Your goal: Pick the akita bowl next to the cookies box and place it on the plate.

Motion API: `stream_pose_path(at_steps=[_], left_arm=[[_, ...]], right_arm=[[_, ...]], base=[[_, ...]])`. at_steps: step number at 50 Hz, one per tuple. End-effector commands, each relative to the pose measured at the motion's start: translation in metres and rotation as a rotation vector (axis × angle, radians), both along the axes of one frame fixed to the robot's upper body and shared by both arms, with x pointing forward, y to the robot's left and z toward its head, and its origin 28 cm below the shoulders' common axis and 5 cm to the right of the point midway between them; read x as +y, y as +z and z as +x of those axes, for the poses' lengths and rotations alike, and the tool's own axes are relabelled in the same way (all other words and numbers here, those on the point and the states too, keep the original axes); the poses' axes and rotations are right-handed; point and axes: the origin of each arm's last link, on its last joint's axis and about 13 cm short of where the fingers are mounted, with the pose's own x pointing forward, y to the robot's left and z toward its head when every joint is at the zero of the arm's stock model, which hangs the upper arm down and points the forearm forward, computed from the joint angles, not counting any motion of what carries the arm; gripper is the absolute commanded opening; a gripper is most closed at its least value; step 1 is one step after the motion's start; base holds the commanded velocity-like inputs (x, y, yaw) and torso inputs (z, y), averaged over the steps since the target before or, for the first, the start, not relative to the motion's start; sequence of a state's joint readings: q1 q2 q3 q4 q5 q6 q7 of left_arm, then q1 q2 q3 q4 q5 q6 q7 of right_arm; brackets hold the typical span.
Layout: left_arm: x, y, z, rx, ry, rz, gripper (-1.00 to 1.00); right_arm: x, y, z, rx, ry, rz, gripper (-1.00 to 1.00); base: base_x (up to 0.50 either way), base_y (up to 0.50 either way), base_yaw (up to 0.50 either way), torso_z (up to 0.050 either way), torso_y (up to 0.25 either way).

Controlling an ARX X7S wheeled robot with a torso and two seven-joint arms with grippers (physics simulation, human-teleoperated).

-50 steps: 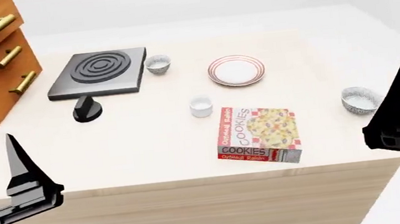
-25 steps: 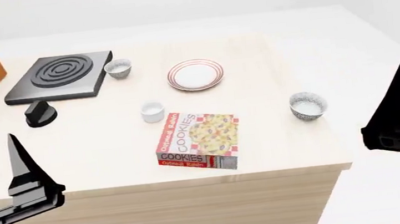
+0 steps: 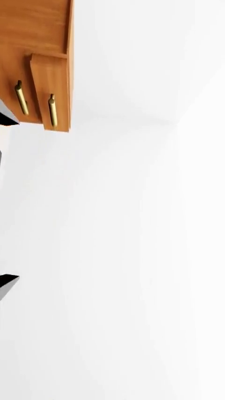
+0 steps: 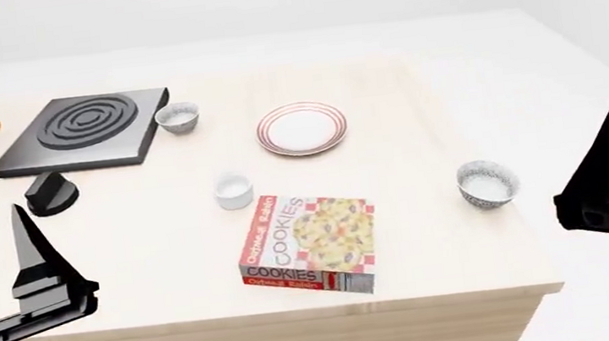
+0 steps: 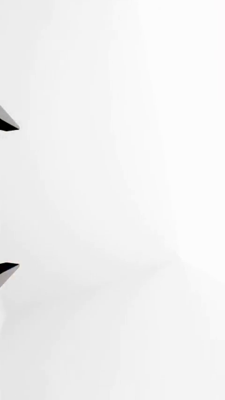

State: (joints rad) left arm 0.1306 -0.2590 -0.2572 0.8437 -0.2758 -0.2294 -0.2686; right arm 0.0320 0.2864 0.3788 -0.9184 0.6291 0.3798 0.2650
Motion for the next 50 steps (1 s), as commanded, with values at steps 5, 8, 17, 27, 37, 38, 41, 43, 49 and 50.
stream_pose_path(at_steps=[5, 8, 17, 27, 37, 38, 41, 43, 49, 50], left_arm=[[-0.0001, 0.0002, -0.0003, 0.0, 0.0, -0.001, 1.0], [-0.0005, 0.0005, -0.0004, 0.001, -0.001, 0.0, 1.0], [-0.0009, 0.0005, -0.0003, 0.002, -0.005, 0.0, 1.0], [-0.0026, 0.0005, 0.0004, 0.002, -0.014, 0.001, 1.0], [-0.0018, 0.0007, -0.0006, 0.0, -0.014, 0.002, 1.0], [-0.0018, 0.0007, -0.0006, 0.0, -0.014, 0.002, 1.0], [-0.002, 0.0008, -0.0007, 0.0, -0.015, 0.003, 1.0], [-0.0018, 0.0007, -0.0008, 0.0, -0.014, 0.002, 1.0], [-0.0015, 0.0002, -0.0009, -0.001, -0.013, 0.002, 1.0], [-0.0015, -0.0001, -0.0009, -0.001, -0.013, 0.002, 1.0]], right_arm=[[0.0001, -0.0004, -0.0006, -0.006, 0.012, 0.004, 1.0], [0.0001, -0.0006, -0.0003, -0.004, 0.013, 0.002, 1.0], [0.0008, -0.0007, -0.0006, -0.001, 0.016, -0.003, 1.0], [0.0007, -0.0009, -0.0004, -0.001, 0.021, -0.011, 1.0], [0.0016, -0.0006, -0.0013, -0.001, 0.022, -0.014, 1.0], [0.0015, -0.0008, -0.0013, -0.001, 0.022, -0.014, 1.0], [0.0017, -0.0011, -0.0014, 0.001, 0.025, -0.014, 1.0], [0.0022, -0.0016, -0.0013, 0.003, 0.034, -0.01, 1.0], [0.0058, -0.0036, 0.0003, 0.029, 0.054, -0.047, 1.0], [0.0062, -0.004, 0.0007, 0.035, 0.054, -0.057, 1.0]], base=[[0.5, 0.07, 0.0, 0.0, 0.0], [0.5, 0.07, 0.0, 0.0, 0.0], [0.5, 0.04, 0.0, 0.0, 0.0], [0.5, 0.0, 0.0, 0.0, 0.0], [0.5, 0.0, 0.0, 0.0, 0.002], [0.5, 0.0, 0.0, 0.0, 0.0], [0.5, 0.0, 0.0, 0.0, 0.0], [0.5, 0.0, 0.0, 0.0, 0.0], [0.47, 0.0, 0.0, 0.0, 0.0], [0.34, 0.0, 0.0, 0.0, 0.0]])
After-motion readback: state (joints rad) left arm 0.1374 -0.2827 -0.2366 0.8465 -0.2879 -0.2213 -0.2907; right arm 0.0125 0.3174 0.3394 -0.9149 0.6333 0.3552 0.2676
